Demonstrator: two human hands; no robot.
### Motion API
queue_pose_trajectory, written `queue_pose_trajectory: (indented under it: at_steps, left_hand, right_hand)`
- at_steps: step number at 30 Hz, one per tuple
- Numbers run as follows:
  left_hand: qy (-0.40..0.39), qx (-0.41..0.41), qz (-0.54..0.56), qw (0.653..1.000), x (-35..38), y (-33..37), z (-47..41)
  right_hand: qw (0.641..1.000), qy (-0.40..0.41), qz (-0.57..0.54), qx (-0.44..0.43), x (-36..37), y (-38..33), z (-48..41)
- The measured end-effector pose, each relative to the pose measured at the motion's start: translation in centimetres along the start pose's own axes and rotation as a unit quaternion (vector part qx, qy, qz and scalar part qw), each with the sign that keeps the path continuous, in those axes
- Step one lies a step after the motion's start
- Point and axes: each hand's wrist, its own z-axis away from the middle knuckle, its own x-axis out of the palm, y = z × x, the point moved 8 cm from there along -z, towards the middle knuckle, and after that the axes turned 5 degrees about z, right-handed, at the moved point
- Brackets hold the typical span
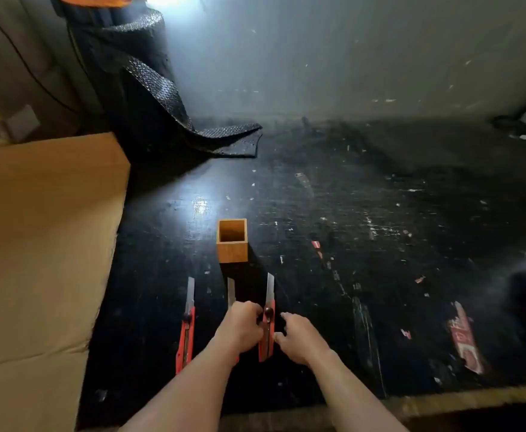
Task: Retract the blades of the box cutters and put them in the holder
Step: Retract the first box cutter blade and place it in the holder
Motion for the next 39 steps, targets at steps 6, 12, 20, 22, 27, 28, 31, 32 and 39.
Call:
queue_pose_trajectory:
  at_steps: [6,12,20,22,27,28,31,32,39]
  left_hand:
    - [0.038,-0.079,0.078,0.993,1.9,-1.3,-0.3]
    - [0.096,-0.112,0.153,0.977,2.3,-1.8,-0.2]
    - [0.119,-0.078,0.250,0.958,-2.4,-0.3,-1.1]
    - [0.127,-0.063,0.275,0.951,-4.3,0.5,-1.4]
    - [0.141,-0.026,0.332,0.933,-9.6,2.1,-2.1]
    - [0.139,-0.019,0.343,0.929,-10.8,2.4,-2.3]
    - [0.113,-0.010,0.392,0.913,-14.2,3.4,-2.7]
    - [0.105,-0.010,0.406,0.908,-15.3,3.7,-2.7]
    - [0.100,0.046,0.467,0.877,-21.8,5.5,-1.6]
  right_hand:
    - [0.998,0.028,-0.057,0.004,2.0,0.0,-0.2]
    - [0.977,0.045,-0.205,0.035,2.7,1.2,-0.6]
    - [0.951,0.084,-0.296,-0.023,-2.9,-0.8,-1.0]
    - [0.947,0.097,-0.303,-0.045,-4.8,-2.0,-1.1]
    - [0.930,0.124,-0.328,-0.111,-9.8,-5.7,-1.4]
    - [0.927,0.125,-0.333,-0.123,-10.8,-6.6,-1.4]
    - [0.918,0.131,-0.336,-0.166,-13.6,-9.4,-1.4]
    - [0.915,0.131,-0.340,-0.177,-14.3,-10.4,-1.4]
    - [0.894,0.112,-0.358,-0.247,-18.1,-16.3,-0.8]
